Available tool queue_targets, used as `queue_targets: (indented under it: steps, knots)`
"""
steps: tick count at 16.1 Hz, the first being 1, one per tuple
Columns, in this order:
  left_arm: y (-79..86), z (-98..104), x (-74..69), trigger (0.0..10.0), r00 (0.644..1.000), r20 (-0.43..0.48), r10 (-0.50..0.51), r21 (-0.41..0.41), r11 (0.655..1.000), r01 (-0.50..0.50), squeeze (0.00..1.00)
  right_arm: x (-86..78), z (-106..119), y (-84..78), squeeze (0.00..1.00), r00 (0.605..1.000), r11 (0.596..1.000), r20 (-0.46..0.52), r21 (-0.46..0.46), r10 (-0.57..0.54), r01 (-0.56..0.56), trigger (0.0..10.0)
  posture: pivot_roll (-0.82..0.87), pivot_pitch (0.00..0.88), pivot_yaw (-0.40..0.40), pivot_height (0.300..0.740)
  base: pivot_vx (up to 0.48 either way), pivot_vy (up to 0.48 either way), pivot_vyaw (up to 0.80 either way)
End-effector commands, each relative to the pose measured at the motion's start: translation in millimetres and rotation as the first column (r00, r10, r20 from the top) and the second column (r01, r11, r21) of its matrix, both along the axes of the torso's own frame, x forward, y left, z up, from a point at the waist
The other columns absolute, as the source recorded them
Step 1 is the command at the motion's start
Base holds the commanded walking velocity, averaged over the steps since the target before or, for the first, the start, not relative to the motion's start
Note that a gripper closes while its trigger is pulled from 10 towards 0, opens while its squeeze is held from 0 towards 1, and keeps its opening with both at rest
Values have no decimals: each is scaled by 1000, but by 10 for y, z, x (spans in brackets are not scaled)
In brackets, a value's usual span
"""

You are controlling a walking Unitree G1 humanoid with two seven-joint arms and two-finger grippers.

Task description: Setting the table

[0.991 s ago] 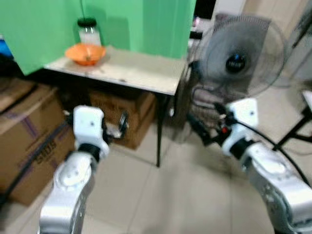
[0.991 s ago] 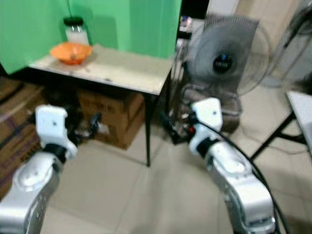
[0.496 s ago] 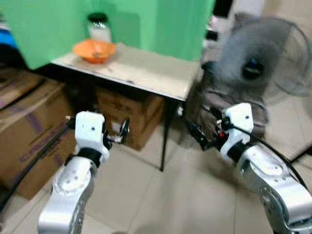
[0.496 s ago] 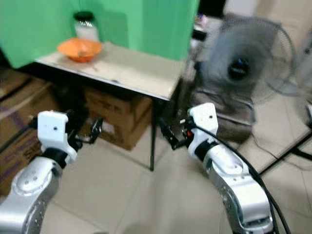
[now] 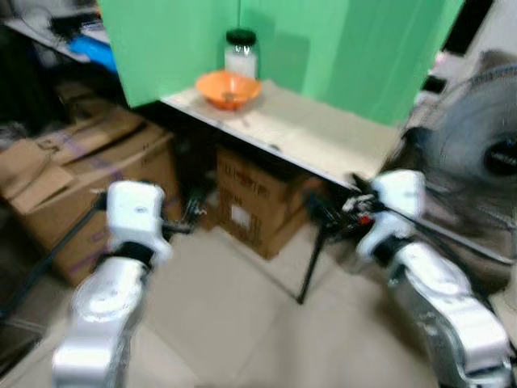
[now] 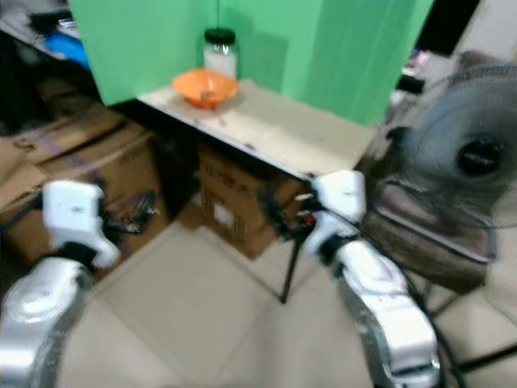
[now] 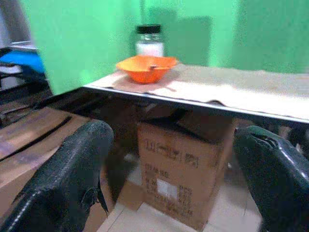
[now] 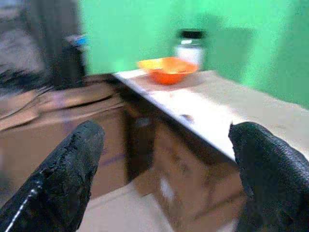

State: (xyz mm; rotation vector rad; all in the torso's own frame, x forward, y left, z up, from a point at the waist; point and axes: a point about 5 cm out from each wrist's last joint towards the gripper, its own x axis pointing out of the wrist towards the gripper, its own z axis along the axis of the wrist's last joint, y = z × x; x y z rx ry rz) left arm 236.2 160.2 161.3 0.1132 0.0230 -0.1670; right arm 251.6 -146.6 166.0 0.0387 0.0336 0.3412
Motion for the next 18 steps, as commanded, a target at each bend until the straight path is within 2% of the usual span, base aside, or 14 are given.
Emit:
queue_targets:
  steps: [1, 2, 3, 5, 6, 10, 14, 18]
  knots:
    - [43, 15, 20, 10000, 1000, 1, 2, 15, 1000, -2, 0, 20, 13, -64, 1000, 997, 998, 22, 14, -67, 67, 10000, 170, 0, -19, 740, 255, 0, 0]
    - [32, 24, 51, 10000, 1000, 4, -14, 16, 1000, 14, 0, 32, -9, -192, 1000, 983, 983, 25, 41, -180, 179, 10000, 160, 0, -4, 740, 255, 0, 0]
    - [18, 27, 76, 10000, 999, 7, -32, 18, 999, 32, 0, 32, -41, -298, 1000, 969, 969, 20, 39, -246, 245, 10000, 145, 0, 14, 740, 255, 0, 0]
    - [27, -21, 106, 10000, 998, -1, -56, 10, 998, 56, 0, -28, -151, -442, 1000, 955, 954, 7, -36, -297, 297, 10000, 121, 0, 34, 740, 257, 0, 0]
    - [57, -57, 130, 10000, 998, -7, -55, 9, 998, 55, 0, -69, -189, -490, 1000, 948, 948, 2, -38, -317, 317, 10000, 110, 0, 43, 740, 255, 0, 0]
    - [79, -69, 146, 10000, 998, 2, -62, -2, 998, 62, 0, -93, -176, -442, 1000, 959, 958, 14, -28, -285, 285, 10000, 102, 0, 40, 740, 282, 0, 0]
    - [85, -68, 136, 10000, 998, 11, -62, 1, 998, 62, 0, -56, -182, -318, 1000, 980, 980, 5, -24, -197, 197, 10000, 123, 0, 25, 740, 324, 0, 762]
    - [120, -58, 122, 10000, 998, 14, -55, 8, 998, 55, 0, -52, -190, -283, 1000, 983, 983, -1, -7, -183, 183, 10000, 132, 0, 24, 740, 324, 0, 0]
